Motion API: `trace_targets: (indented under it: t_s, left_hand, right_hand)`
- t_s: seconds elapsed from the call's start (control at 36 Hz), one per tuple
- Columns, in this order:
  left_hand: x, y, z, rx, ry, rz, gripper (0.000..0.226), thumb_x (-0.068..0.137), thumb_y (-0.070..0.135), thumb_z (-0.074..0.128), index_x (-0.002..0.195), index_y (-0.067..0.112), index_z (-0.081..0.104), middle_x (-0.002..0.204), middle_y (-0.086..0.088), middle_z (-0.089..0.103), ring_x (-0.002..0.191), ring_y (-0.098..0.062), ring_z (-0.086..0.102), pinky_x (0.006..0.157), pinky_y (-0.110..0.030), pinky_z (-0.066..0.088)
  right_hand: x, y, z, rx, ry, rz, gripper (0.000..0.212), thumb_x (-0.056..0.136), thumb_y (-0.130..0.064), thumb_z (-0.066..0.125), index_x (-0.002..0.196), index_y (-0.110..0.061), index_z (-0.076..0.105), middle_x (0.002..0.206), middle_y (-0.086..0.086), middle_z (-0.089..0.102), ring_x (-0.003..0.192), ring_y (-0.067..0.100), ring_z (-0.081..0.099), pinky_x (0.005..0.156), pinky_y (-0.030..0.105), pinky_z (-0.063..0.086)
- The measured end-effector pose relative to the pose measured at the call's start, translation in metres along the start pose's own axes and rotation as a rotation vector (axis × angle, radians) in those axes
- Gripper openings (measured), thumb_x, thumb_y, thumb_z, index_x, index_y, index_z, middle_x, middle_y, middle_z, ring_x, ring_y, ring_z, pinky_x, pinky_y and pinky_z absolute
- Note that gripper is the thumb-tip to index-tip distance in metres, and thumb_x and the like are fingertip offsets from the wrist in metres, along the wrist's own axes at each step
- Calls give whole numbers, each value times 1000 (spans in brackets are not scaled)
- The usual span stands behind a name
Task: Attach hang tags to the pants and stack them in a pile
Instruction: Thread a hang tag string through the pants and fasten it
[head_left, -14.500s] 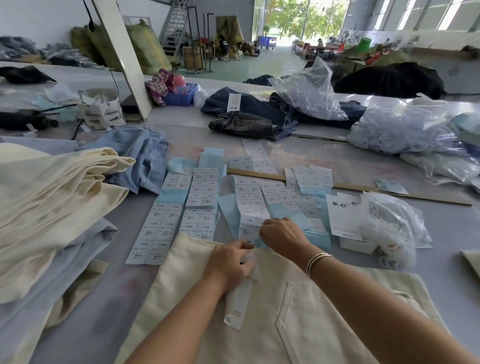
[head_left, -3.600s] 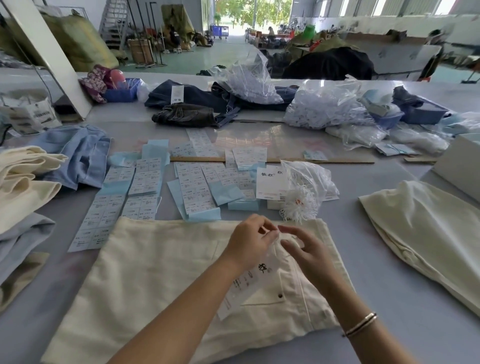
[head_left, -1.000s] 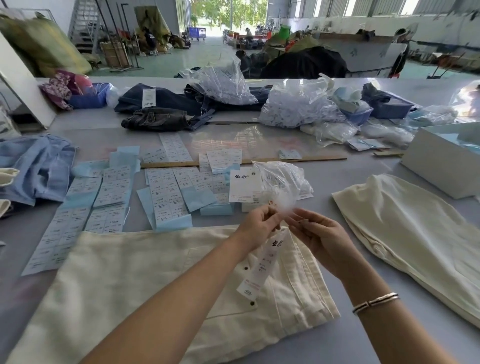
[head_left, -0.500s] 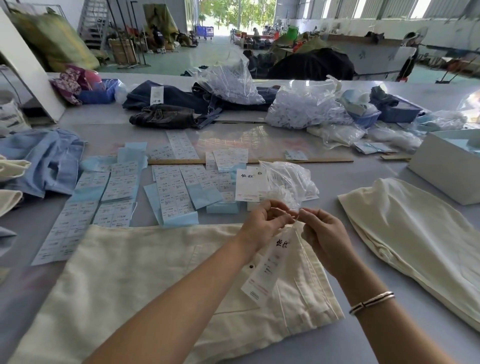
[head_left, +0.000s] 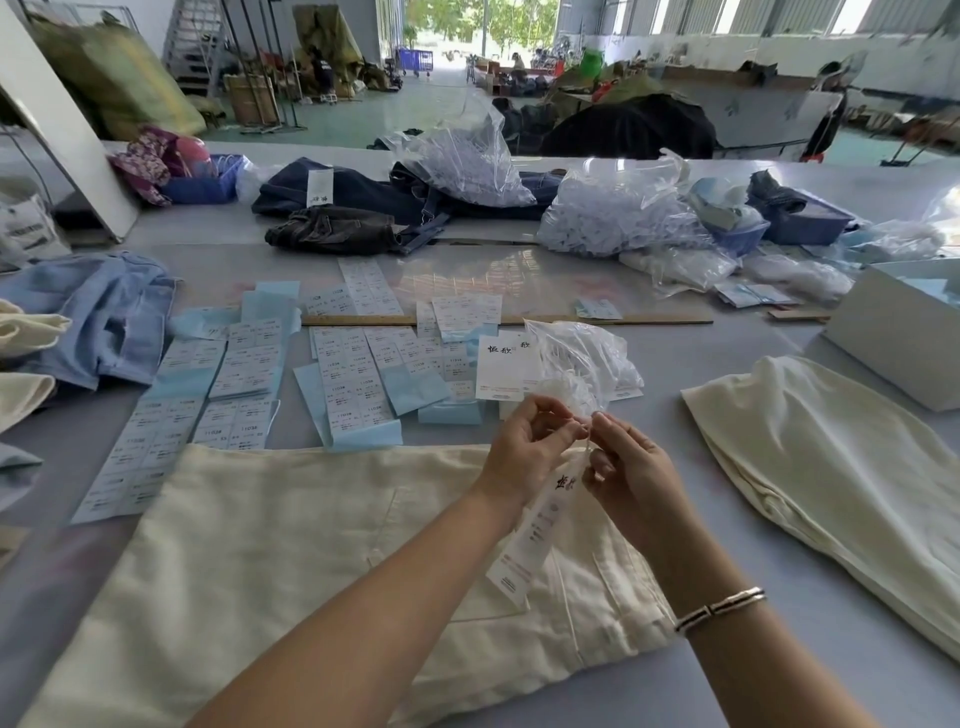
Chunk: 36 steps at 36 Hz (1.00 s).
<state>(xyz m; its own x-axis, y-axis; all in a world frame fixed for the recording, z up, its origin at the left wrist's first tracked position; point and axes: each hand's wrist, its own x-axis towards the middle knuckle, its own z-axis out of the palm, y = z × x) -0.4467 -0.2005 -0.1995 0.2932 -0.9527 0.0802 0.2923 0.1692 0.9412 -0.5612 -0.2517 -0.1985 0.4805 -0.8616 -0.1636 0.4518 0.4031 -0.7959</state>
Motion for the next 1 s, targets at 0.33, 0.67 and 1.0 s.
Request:
trace_targets:
  t_s: [0.33,0.67,1.0]
  left_hand:
    - [1,-2,1,-37,9,-3,17,91,-3,58,88,13,54,83,-2,63,77,-8,67,71,-24,54]
    - [3,-6,1,-91,74,-7,20,89,-3,60,83,16,57,77,3,69,77,-10,68,66,-22,53]
    - [4,-5,2,-47,59,5,18,89,-4,60,85,12,54,75,4,64,72,-6,66,67,-20,53]
  right_hand:
    - [2,2,0,53,22,13,12,75,-15,69,83,-6,68,66,5,63,41,7,38,46,21,44]
    - [3,6,1,94,26,11,21,77,-16,67,95,-5,66,72,5,67,40,7,37,45,18,38]
    - [3,8,2,70,42,3,8,76,-17,68,77,-16,76,68,1,65,39,6,36,44,18,38]
